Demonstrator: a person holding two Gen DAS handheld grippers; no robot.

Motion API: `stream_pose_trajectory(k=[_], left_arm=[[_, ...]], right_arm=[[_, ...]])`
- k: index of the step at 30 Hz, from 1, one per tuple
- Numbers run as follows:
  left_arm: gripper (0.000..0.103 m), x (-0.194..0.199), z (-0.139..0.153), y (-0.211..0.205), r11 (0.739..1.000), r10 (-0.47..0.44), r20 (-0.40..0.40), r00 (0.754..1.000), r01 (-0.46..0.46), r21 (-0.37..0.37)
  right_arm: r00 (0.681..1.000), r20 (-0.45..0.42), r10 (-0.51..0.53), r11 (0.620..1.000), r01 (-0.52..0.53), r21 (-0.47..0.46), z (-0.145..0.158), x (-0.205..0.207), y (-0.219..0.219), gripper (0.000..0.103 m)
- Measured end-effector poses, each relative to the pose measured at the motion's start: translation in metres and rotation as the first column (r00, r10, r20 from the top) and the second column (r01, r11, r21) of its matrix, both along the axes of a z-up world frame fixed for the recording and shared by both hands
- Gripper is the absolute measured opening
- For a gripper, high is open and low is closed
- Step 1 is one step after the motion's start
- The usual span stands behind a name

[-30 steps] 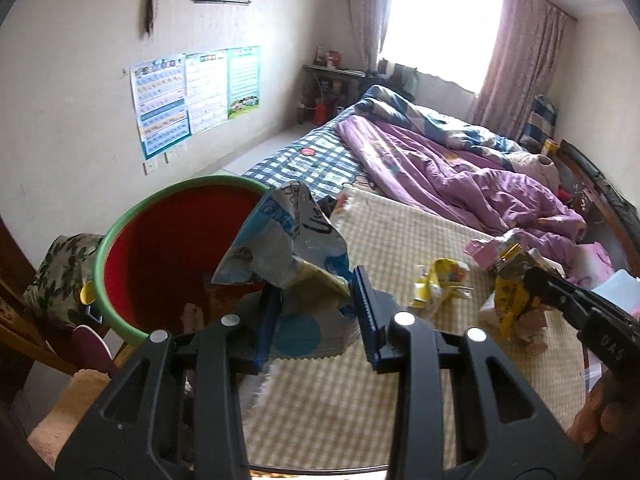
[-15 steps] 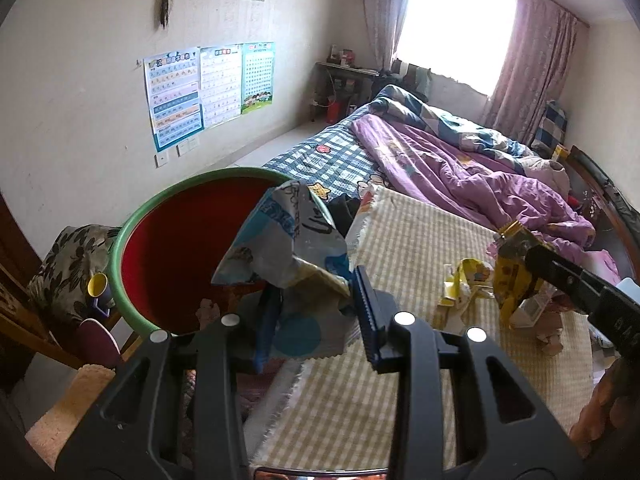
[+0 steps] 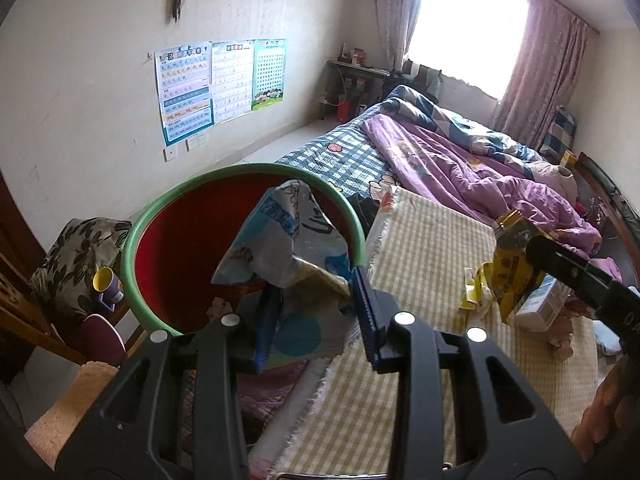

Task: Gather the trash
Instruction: 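Carry both wrappers over the red bucket and open the left gripper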

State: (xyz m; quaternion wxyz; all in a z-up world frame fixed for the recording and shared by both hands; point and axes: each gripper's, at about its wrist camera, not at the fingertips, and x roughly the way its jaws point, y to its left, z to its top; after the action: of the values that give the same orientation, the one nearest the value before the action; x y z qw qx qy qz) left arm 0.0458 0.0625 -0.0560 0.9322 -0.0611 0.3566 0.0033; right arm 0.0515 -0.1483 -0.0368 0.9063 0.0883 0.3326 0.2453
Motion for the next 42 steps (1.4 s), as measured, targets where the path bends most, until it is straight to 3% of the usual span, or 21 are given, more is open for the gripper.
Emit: stream_pose_trajectory(k=[30,39,42], left_arm=[[0.034,0.006,-0.008,0.020,1.000,0.027,0.000,1.000,-0.027,0.003],[0.034,0.023,-0.018,0.048,0.996,0.055,0.011,0.998,-0.056,0.064],[0.034,0.028,-0.023,0.058,0.997,0.067,-0.006,0.998,-0.067,0.040]], right_arm=[[0.999,-0.026,0.031,0.999,-0.032,-0.016,-0.012,0.011,0.038,0.010],[1.000,-0.017,0.022,1.000,-0.022,-0.017,-0.012,0.020,0.052,0.010],[1.000,-0.015,0.028,1.000,-0.028,-0.008,-0.013,0.024,0.061,0.010]])
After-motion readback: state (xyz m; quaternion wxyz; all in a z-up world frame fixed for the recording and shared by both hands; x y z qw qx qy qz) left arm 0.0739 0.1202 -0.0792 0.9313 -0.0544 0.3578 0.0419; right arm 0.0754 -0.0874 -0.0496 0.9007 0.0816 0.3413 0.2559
